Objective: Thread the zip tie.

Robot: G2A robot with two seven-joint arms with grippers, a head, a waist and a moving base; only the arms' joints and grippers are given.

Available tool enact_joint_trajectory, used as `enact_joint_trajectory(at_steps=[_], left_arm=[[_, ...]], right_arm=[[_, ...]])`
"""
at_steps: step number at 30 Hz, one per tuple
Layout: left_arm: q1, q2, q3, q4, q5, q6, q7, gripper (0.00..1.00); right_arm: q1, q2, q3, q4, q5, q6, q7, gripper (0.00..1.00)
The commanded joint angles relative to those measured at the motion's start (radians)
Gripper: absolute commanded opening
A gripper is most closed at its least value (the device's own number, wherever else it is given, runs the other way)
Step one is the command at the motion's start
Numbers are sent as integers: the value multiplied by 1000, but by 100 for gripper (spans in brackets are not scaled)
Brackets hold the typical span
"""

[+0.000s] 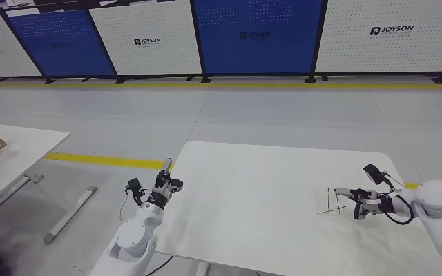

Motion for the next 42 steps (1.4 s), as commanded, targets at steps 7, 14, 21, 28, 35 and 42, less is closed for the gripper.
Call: enact_joint_trajectory(at_steps=[7,14,21,28,35,42], left_arm=[[0,0,0,0,0,0,0,100],[0,0,0,0,0,0,0,100],[0,0,0,0,0,0,0,100],[0,0,0,0,0,0,0,100],[0,0,0,0,0,0,0,100],[0,0,0,0,0,0,0,100]], right_arm=[[-16,7,17,-36,-17,-22,-32,100],[-17,16,25,-81,-63,10,-8,95],[-1,9,11,-48,-84,35,-2,82],[18,-1,-7,-19,-107,45,0,59],[29,-11,-23,1,-118,55,-1,40],[34,-17,-35,18,-138,66,0,37]])
